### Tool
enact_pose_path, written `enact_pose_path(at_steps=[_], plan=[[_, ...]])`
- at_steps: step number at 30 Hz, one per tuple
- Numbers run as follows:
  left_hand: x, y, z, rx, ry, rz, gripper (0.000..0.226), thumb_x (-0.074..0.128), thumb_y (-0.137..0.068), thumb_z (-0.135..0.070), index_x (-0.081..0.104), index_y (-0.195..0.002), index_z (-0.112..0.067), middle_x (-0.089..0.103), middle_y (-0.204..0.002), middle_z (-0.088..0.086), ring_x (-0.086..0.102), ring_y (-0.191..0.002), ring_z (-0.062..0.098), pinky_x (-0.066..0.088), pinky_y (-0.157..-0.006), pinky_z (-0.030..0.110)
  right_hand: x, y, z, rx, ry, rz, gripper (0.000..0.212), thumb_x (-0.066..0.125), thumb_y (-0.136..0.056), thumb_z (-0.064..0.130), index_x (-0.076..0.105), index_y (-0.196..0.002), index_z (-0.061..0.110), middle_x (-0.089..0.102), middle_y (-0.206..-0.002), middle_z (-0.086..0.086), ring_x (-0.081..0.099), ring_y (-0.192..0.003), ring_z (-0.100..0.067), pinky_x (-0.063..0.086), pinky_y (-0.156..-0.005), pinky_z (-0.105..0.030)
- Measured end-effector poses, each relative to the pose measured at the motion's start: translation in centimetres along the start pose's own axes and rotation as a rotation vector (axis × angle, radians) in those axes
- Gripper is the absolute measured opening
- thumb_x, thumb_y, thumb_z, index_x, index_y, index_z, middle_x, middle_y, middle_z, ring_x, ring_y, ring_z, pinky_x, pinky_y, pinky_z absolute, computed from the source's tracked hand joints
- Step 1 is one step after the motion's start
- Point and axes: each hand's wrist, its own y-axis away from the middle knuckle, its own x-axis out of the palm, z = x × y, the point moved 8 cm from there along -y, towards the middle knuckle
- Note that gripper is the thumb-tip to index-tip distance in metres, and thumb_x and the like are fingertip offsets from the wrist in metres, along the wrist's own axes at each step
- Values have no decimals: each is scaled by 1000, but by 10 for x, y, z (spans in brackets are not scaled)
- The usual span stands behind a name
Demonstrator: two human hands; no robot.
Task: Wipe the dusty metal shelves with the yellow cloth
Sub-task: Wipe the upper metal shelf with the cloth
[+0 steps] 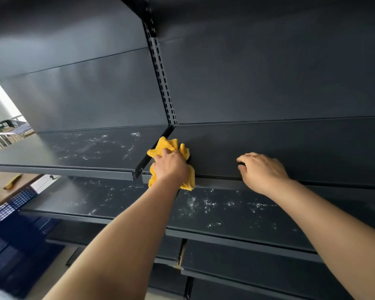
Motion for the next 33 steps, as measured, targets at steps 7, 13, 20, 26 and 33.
enact_pose_path(at_steps=[7,13,20,26,33], plan=[[13,30,-83,168,41,60,42,52,-87,-28,53,-129,-22,40,-127,7,36,-118,35,36,-90,46,-14,23,-35,86,0,-30,36,38,-98,23,50,-132,25,52,-136,3,51,-119,-22,42,-89,-37],[15,53,-129,335,59,92,38,49,-89,-28,53,-127,-23,41,-128,8,39,-116,35,36,-83,42,-25,39,-66,190,22,-22,46,43,-93,11,46,-136,26,48,-141,2,50,-121,-22,44,-90,-37],[5,70,-153,522,334,243,59,66,-81,-35,45,-136,-34,50,-125,1,52,-100,22,49,-77,32,-34,45,-66,219,17,-43,45,44,-92,11,48,-135,25,51,-137,-1,52,-119,-25,46,-89,-39],[-60,29,-118,455,193,35,77,67,-77,-12,32,-143,-27,50,-126,8,51,-111,29,49,-88,37,-40,42,-53,192,-4,-61,48,46,-92,13,45,-138,27,48,-141,2,51,-120,-22,45,-91,-37],[-56,23,-133,592,-81,14,45,49,-91,-15,48,-132,-34,47,-128,5,42,-119,31,35,-96,41,-42,41,-49,189,15,-65,49,45,-92,11,44,-138,27,46,-143,3,49,-124,-20,43,-94,-37]])
